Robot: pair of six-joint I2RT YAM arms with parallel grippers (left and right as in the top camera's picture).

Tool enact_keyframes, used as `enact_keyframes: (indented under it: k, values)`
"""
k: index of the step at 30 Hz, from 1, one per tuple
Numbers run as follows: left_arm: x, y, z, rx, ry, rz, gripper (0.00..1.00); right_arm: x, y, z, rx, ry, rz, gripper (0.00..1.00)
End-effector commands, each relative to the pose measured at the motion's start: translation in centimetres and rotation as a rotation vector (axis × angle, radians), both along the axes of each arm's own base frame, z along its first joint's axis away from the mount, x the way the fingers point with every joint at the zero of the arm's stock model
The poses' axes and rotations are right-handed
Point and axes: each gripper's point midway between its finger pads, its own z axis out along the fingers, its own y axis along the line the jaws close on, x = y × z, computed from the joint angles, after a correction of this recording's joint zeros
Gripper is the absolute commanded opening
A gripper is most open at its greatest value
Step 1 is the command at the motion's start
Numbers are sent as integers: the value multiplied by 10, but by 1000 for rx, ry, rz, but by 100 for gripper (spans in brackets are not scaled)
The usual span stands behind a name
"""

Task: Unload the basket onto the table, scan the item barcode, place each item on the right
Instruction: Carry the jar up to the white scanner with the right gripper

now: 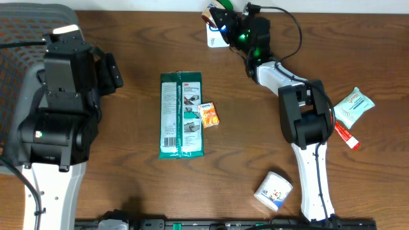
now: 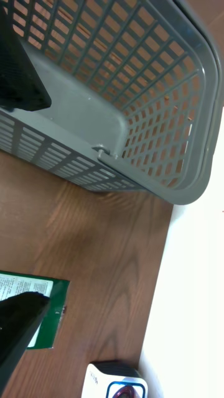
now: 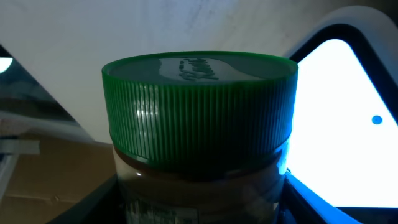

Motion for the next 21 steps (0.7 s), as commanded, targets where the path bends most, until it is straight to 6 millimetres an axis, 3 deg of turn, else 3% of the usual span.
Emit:
enact_keyframes:
  k: [1,14,18,21]
  values:
    - [0,3,3,0,-9,18,92,2,-3,20,23,-24,-3,1]
    - [0,3,3,0,-9,18,92,2,-7,6,-10,24,2,1]
    - [0,3,3,0,-9,18,92,-8,-2,31,-39,-54,95,1]
    - [0,3,3,0,-9,18,92,-18,-5,65,-23,-105,158,1]
